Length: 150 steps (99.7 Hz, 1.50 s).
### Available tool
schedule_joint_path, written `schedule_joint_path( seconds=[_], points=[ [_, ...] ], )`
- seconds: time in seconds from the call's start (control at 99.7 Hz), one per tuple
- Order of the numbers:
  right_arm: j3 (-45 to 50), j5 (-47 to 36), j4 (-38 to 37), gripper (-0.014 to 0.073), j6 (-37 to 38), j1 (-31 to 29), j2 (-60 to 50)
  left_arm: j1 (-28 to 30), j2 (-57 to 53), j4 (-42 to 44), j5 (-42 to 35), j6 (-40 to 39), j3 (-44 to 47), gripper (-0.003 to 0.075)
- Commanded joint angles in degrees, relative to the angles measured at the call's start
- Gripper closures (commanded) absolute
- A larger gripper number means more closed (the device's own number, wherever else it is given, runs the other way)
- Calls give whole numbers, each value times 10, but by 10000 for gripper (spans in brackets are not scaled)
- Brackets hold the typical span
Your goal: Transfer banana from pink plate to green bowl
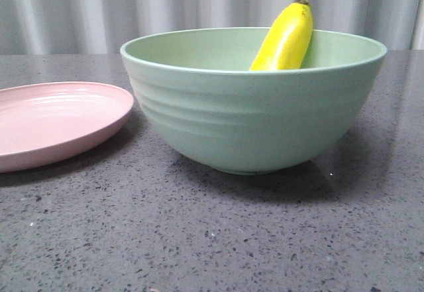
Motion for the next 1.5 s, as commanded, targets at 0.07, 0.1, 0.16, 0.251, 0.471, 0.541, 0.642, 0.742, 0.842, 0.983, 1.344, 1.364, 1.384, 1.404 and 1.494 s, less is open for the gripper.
schedule_joint_path(
  seconds=[0.07,0.1,0.16,0.251,0.471,0.541,0.642,0.742,0.842,0.983,1.344,1.364,1.384,1.404,1.494],
  points=[
    [-15,-47,-6,665,-5,-3,4,12,-17,0,105,-21,6,741],
    [-15,-47,-6,665,-5,-3,4,12,-17,0,100,-21,6,741],
    [-15,-47,-6,665,-5,-3,4,12,-17,0,101,-21,6,741],
    [-15,-47,-6,665,-5,-3,4,12,-17,0,100,-21,6,741],
    [-15,-47,-6,665,-5,-3,4,12,-17,0,100,-21,6,741],
    [-15,-47,-6,665,-5,-3,4,12,-17,0,100,-21,6,741],
    [-15,-47,-6,665,-5,-3,4,12,-17,0,100,-21,6,741],
    [-15,-47,-6,665,-5,-3,4,12,-17,0,100,-21,6,741],
    [-15,-47,-6,665,-5,-3,4,12,-17,0,100,-21,6,741],
    [-7,-50,-6,665,-5,-3,4,12,-17,0,100,-21,6,741],
    [103,-203,-5,665,-5,-94,4,12,-17,0,100,-21,6,741],
    [113,-222,-4,665,-5,-102,4,12,-17,0,100,-21,6,741],
    [123,-240,-3,665,-5,-108,4,12,-17,0,100,-21,6,741],
    [132,-259,-2,665,-5,-116,4,12,-17,0,100,-21,6,741],
    [132,-244,-2,665,-5,-150,4,12,-17,0,100,-21,6,741]
  ],
)
